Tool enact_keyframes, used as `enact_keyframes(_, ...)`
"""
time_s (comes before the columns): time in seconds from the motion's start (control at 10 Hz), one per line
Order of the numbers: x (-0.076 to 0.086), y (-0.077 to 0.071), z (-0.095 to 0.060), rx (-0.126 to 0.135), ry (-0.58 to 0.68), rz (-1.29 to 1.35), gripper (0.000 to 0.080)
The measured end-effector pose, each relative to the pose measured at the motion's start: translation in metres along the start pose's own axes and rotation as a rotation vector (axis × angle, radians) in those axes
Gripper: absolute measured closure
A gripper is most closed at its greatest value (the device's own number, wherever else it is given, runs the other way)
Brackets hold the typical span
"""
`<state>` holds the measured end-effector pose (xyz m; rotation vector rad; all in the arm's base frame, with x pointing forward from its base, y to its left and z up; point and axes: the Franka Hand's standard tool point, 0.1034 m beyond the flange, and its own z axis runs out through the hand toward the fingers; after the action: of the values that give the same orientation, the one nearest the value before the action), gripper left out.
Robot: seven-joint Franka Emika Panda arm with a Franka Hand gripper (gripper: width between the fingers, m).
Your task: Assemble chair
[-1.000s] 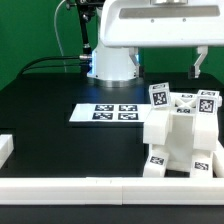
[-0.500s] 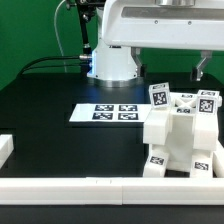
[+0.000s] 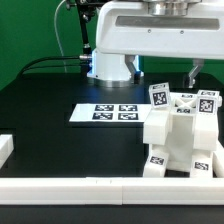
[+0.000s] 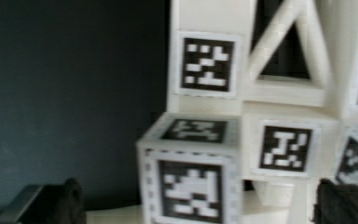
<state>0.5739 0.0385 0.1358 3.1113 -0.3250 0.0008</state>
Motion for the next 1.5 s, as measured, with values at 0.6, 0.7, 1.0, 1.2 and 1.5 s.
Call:
enact_keyframes(0.6,-0.0013,-0.0023,0.0040,0.023,-0.009,0.035,0.0150)
enact_keyframes(0.7,-0.0006,-0.0019,0.0054,0.020,-0.003,0.037,0.0150)
enact_keyframes(1.0,-0.0006,-0.0016,0.0055,0.020,-0.004,0.072,0.0162)
enact_keyframes(1.2,-0.0008,-0.0019,0.0059,0.020,-0.006,0.232,0.0521)
enact_keyframes(1.5,-0.0009,-0.0024,0.0060,0.020,-0.009,0.480,0.0528)
